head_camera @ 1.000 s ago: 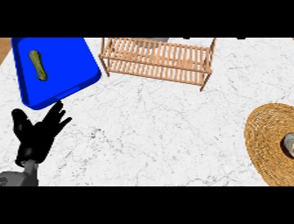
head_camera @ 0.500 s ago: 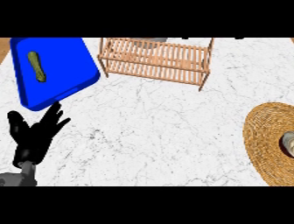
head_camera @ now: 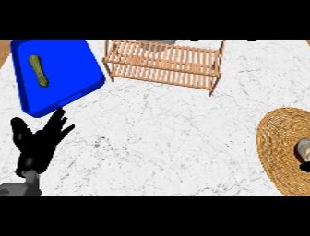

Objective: Pick the cupcake from the placemat and place it in the tiered shelf

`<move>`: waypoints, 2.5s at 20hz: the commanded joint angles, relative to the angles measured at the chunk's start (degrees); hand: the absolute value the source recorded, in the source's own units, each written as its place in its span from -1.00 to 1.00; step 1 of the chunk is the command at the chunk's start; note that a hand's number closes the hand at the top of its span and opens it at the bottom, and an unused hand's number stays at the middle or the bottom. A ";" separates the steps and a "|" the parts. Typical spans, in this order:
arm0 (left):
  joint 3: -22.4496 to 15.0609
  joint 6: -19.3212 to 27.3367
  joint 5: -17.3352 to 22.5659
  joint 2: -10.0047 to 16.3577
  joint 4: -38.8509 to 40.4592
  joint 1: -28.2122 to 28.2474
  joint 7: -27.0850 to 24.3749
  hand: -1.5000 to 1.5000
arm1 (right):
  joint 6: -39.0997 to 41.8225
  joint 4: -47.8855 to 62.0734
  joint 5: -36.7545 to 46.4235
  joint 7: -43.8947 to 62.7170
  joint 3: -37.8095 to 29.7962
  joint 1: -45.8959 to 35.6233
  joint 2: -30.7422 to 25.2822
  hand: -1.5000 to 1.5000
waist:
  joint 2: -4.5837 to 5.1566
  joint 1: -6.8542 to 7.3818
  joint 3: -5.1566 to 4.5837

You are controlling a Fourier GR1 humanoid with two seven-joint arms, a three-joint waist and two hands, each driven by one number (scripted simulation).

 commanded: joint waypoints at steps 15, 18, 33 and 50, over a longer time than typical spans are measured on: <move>1.60 -2.08 -3.89 -3.54 0.42 2.03 1.04 0.00 | -1.07 18.55 16.05 -7.51 -1.30 -7.68 11.53 -1.00 | 0.46 0.12 -0.35; 1.61 -1.23 -4.33 -4.45 -1.23 0.04 4.84 0.00 | 0.42 19.94 15.22 -11.15 -4.09 -6.81 11.69 -1.00 | 0.42 -0.11 -0.35; 3.06 -3.42 -5.96 -5.37 -2.37 1.88 4.09 0.00 | 8.45 30.51 16.88 -25.29 -3.05 -13.10 14.54 1.00 | 0.46 0.32 -0.33; 2.43 -6.67 -7.05 -4.84 0.74 -2.55 4.52 0.00 | 1.98 10.12 35.10 -9.29 25.55 -30.40 44.29 1.00 | 0.77 6.61 -0.83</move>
